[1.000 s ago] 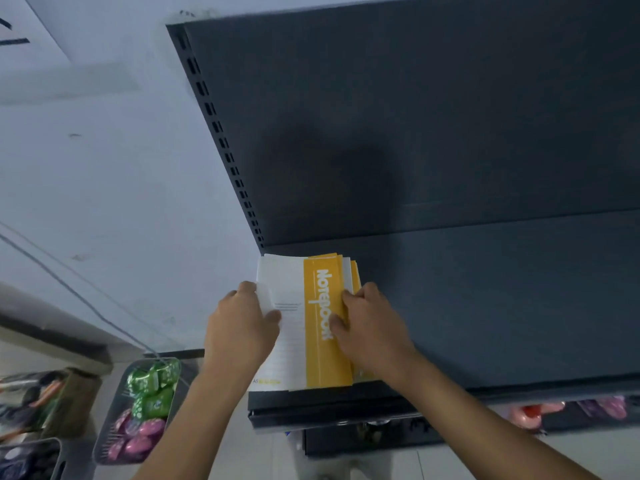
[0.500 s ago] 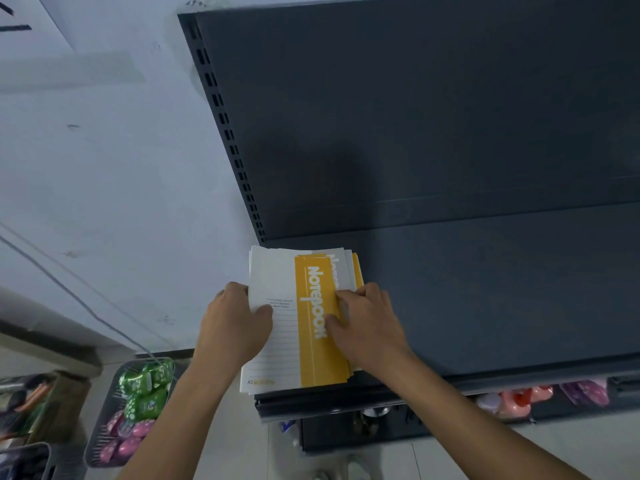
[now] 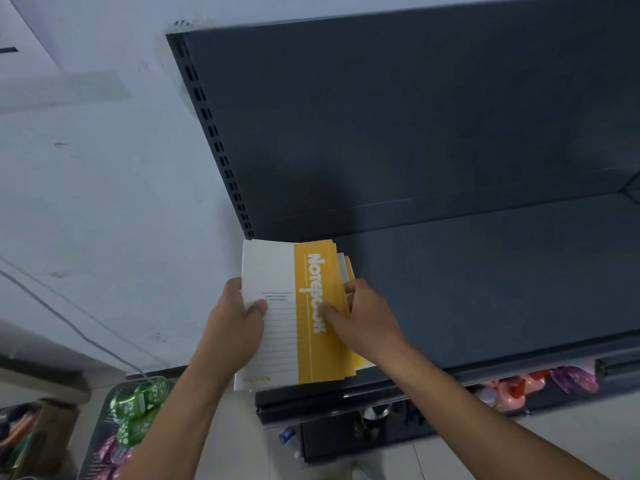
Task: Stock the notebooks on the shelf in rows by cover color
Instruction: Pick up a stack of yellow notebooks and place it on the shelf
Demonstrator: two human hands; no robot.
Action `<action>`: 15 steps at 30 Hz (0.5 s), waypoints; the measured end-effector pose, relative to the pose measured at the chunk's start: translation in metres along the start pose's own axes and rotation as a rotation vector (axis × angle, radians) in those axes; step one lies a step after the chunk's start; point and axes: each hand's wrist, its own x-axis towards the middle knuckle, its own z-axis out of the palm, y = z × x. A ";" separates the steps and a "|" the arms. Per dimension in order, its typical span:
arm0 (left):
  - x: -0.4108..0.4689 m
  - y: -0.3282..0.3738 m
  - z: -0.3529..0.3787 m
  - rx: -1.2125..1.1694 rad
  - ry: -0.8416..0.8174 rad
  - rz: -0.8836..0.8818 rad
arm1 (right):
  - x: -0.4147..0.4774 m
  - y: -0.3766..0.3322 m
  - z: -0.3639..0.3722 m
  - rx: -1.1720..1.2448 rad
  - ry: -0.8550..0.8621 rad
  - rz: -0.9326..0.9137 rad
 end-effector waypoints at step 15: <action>0.014 0.054 0.042 0.252 -0.015 0.308 | -0.014 0.008 -0.068 0.011 0.194 0.109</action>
